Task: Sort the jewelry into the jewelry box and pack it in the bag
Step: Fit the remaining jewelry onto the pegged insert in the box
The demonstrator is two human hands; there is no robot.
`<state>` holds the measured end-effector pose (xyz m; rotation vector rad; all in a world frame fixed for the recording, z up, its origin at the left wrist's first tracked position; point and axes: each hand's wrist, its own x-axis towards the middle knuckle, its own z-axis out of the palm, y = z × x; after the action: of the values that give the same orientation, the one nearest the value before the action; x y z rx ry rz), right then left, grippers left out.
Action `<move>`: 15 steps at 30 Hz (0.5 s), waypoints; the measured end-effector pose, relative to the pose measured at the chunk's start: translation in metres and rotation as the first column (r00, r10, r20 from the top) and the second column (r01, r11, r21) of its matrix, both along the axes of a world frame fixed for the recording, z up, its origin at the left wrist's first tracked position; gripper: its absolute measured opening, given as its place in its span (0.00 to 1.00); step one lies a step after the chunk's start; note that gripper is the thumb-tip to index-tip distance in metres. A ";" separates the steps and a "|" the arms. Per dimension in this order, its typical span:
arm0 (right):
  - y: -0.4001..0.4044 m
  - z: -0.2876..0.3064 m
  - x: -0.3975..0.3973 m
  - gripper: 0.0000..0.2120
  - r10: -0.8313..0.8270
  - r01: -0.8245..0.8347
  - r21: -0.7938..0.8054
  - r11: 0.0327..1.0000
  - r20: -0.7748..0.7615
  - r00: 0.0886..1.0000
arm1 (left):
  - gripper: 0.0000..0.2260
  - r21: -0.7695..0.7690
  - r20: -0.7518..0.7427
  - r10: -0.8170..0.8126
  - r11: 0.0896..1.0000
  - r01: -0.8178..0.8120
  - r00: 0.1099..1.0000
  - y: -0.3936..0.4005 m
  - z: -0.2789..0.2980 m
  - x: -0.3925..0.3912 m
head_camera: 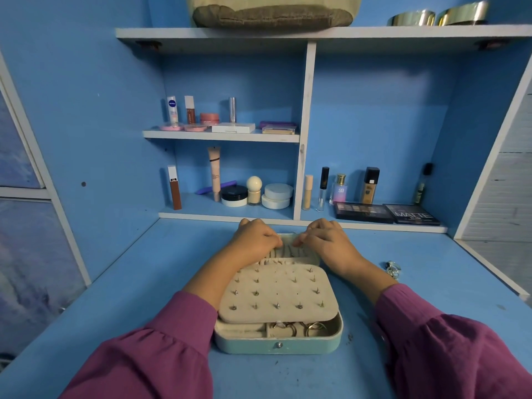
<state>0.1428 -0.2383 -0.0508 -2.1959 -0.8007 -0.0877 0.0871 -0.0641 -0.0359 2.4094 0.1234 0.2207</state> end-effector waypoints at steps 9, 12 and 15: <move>0.006 -0.006 0.002 0.11 0.040 -0.033 -0.137 0.990 0.050 0.998 | 0.10 0.053 -0.126 -0.077 0.995 0.084 0.989 -0.002 0.001 -0.001; 0.006 -0.005 0.002 0.11 0.056 -0.054 -0.126 0.991 0.013 0.998 | 0.11 0.098 -0.164 -0.126 0.985 0.143 0.978 -0.001 0.000 0.000; 0.005 -0.004 0.002 0.12 0.038 -0.038 -0.075 0.996 0.001 0.999 | 0.11 0.066 -0.139 -0.130 0.988 0.140 0.982 0.000 0.000 0.000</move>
<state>0.1444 -0.2336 -0.0545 -2.2498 -0.8594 -0.0419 0.0871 -0.0646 -0.0362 2.4958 0.0120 0.0006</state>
